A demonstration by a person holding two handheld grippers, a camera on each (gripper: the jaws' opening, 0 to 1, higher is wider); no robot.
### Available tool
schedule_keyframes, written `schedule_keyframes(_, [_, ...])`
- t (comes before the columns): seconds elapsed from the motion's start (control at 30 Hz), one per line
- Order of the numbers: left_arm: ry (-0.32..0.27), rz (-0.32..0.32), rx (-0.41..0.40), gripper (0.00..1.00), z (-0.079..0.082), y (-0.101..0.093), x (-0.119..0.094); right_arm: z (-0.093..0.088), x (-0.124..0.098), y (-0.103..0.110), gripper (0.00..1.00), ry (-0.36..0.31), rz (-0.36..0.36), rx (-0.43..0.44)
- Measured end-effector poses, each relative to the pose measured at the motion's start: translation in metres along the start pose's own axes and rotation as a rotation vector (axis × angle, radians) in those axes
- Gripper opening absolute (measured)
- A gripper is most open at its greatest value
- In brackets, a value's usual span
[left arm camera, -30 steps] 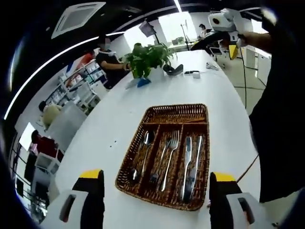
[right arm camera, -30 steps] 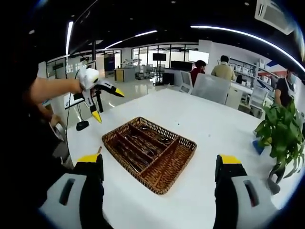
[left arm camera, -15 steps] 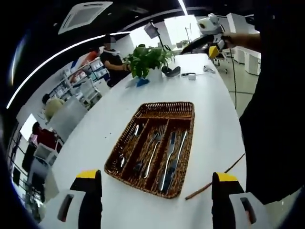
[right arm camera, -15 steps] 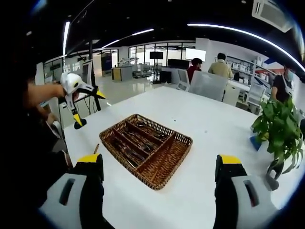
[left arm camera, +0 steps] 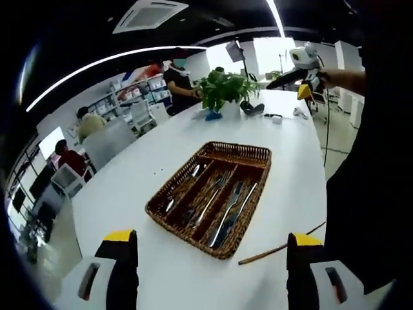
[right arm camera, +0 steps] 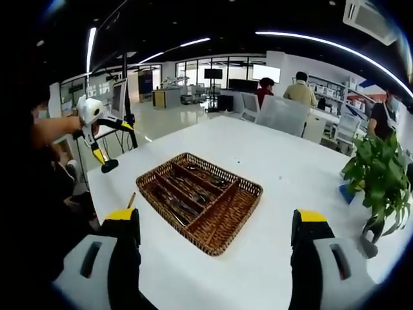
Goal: Arrange the knives, forks, and spoons in their matching storage slots by inserting each utensil handle-first until every utensil is classified and aligned in the correct compartment
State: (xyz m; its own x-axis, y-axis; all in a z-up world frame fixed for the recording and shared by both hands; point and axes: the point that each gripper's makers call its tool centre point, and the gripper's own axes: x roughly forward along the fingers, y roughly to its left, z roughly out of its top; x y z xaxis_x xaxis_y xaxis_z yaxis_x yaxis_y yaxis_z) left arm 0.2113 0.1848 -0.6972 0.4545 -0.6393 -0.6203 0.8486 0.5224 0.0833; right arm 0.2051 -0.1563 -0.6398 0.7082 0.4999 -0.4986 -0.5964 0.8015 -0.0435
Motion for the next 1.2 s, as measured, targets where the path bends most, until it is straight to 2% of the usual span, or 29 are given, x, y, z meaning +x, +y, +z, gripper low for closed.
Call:
schedule_keyframes(0.07, [0.003,0.038,0.007,1.0,-0.003,0.006,-0.001,-0.001,0.0,0.0,0.99,0.005,0.0,-0.002])
schedule_keyframes(0.13, [0.019,0.041,-0.043,1.0,-0.007,0.005,0.0,-0.003,-0.001,-0.001,0.99,0.009,-0.002,0.0])
schedule_keyframes(0.2, [0.003,0.03,-0.117,1.0,-0.005,0.004,0.001,-0.007,-0.001,-0.001,0.99,0.026,-0.003,-0.003])
schedule_keyframes(0.23, [0.026,0.027,-0.174,1.0,-0.008,0.003,0.002,-0.014,-0.001,-0.002,0.99,0.059,-0.004,-0.012])
schedule_keyframes(0.27, [0.007,0.02,-0.211,1.0,-0.003,0.002,0.003,-0.015,0.0,-0.003,0.99,0.062,-0.008,-0.019])
schedule_keyframes(0.33, [-0.065,0.027,-0.234,1.0,0.014,0.004,0.002,-0.017,0.0,-0.004,0.99,0.071,-0.011,-0.015])
schedule_keyframes(0.4, [-0.092,0.012,-0.25,1.0,0.023,0.003,0.0,-0.018,0.001,-0.004,0.99,0.075,-0.01,0.001])
schedule_keyframes(0.53, [-0.049,0.04,-0.203,1.0,0.024,0.007,-0.001,-0.024,0.003,-0.003,0.99,0.096,-0.004,0.014])
schedule_keyframes(0.7, [-0.074,0.05,-0.193,1.0,0.038,0.011,-0.008,-0.026,0.006,-0.002,0.99,0.099,0.002,0.02])
schedule_keyframes(0.8, [-0.07,0.057,-0.157,1.0,0.038,0.014,-0.009,-0.025,0.008,-0.002,0.99,0.098,0.004,0.02])
schedule_keyframes(0.9, [-0.072,0.038,-0.135,1.0,0.038,0.012,-0.01,-0.022,0.008,-0.002,0.99,0.096,0.009,0.013])
schedule_keyframes(0.97, [-0.059,0.002,-0.045,1.0,0.037,0.004,-0.009,-0.022,0.008,-0.002,0.99,0.099,0.013,0.006])
schedule_keyframes(1.0, [-0.073,-0.014,0.042,1.0,0.04,0.0,-0.008,-0.022,0.008,-0.003,0.99,0.1,0.012,0.005])
schedule_keyframes(1.03, [-0.057,-0.054,0.133,0.98,0.037,-0.011,-0.004,-0.022,0.008,-0.003,0.99,0.101,0.011,0.005])
schedule_keyframes(1.07, [-0.039,-0.071,0.144,0.95,0.034,-0.014,-0.003,-0.023,0.007,-0.003,0.99,0.101,0.011,0.005])
schedule_keyframes(1.1, [0.027,-0.128,0.146,0.91,0.019,-0.022,0.003,-0.024,0.007,-0.004,0.99,0.103,0.011,0.005])
schedule_keyframes(1.13, [0.042,-0.133,0.146,0.88,0.015,-0.022,0.005,-0.024,0.007,-0.003,0.99,0.103,0.011,0.003])
schedule_keyframes(1.17, [0.093,-0.13,0.166,0.87,0.003,-0.019,0.011,-0.024,0.007,-0.003,0.99,0.102,0.012,0.002])
schedule_keyframes(1.2, [0.103,-0.134,0.191,0.86,-0.003,-0.017,0.017,-0.025,0.007,-0.002,0.99,0.102,0.013,0.003])
